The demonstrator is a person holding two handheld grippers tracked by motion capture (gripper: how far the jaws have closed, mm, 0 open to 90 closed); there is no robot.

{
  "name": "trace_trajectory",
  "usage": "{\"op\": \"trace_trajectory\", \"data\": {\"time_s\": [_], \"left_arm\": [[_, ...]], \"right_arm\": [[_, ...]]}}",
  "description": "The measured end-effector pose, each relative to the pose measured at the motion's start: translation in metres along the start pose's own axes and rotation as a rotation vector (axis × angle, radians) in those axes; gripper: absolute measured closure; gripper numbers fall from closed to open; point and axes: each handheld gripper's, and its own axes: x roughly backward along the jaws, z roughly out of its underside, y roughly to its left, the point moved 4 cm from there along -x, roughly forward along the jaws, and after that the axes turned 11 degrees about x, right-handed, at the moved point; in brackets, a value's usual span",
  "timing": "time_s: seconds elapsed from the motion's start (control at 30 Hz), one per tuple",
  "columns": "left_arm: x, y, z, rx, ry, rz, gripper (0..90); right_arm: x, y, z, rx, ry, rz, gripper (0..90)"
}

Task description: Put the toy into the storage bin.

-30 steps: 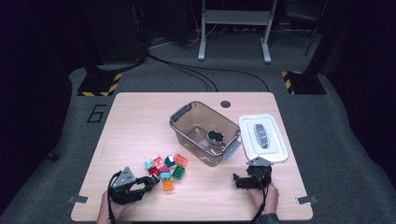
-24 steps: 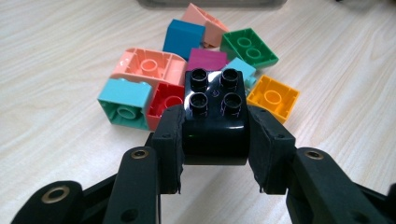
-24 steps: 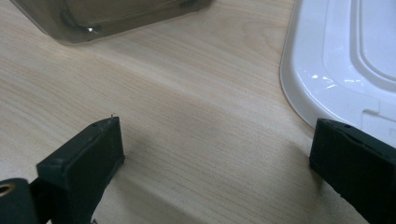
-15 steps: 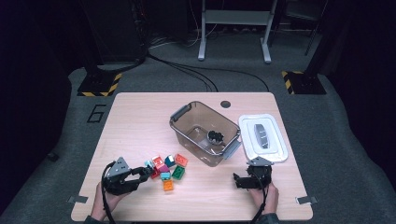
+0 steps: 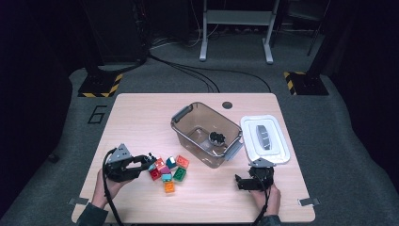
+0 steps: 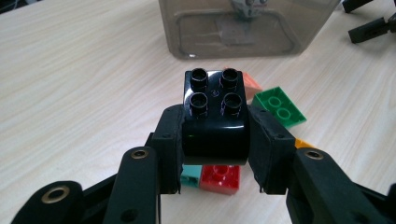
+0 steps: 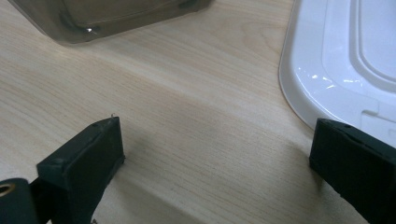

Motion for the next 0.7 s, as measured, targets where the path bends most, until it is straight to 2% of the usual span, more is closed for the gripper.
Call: {"op": "trace_trajectory", "data": {"time_s": [0.7], "left_arm": [[-0.007, 0.012, -0.061, -0.017, -0.003, 0.02, 59.0]], "right_arm": [[0.0, 0.0, 0.0, 0.0, 0.0, 0.0, 2.0]]}}
